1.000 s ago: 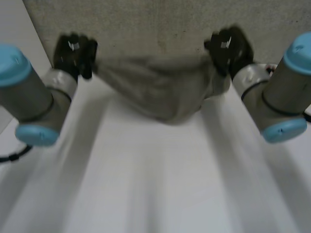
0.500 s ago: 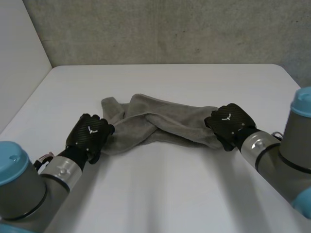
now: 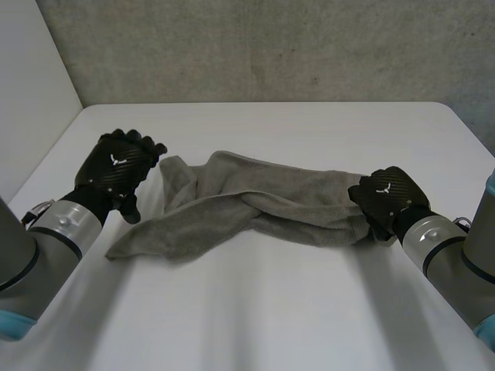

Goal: Fold the towel.

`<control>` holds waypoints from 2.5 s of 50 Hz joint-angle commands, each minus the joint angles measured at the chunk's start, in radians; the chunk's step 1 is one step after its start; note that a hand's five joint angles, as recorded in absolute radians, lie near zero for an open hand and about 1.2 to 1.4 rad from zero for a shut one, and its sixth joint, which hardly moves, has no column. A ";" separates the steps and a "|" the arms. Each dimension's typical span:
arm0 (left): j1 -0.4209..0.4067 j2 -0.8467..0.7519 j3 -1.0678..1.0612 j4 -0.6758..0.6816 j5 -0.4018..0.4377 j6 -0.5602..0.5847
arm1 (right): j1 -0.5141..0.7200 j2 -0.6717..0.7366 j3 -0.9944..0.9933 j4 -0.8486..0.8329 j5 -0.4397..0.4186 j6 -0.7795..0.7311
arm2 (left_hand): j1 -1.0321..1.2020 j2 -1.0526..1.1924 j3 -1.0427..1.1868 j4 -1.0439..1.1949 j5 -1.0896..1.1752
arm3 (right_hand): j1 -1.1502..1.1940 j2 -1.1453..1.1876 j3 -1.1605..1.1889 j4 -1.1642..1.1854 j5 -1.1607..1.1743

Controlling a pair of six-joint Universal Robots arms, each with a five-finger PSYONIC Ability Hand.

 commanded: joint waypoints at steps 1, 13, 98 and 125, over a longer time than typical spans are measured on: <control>-0.013 -0.104 0.112 -0.196 -0.004 -0.074 | 0.000 0.015 0.006 0.002 -0.002 -0.002 | 0.019 0.010 0.037 0.018 -0.124 | 0.066 0.069 0.086 0.059 0.075; 0.022 -0.167 0.223 -0.467 -0.004 -0.192 | -0.017 0.019 0.004 0.001 -0.005 -0.003 | 0.128 0.119 0.146 0.126 -0.016 | 0.066 0.069 0.086 0.059 0.075; -0.029 -0.381 1.234 -0.200 -0.340 -0.183 | 0.059 0.224 -0.910 -0.295 0.156 -0.029 | 0.996 0.988 1.015 0.995 0.853 | 0.066 0.069 0.086 0.059 0.075; -0.009 -0.354 0.369 0.102 -0.162 -0.050 | 0.046 0.310 -0.442 -0.024 -0.034 0.032 | 0.996 0.988 1.015 0.995 0.853 | 0.066 0.069 0.086 0.059 0.075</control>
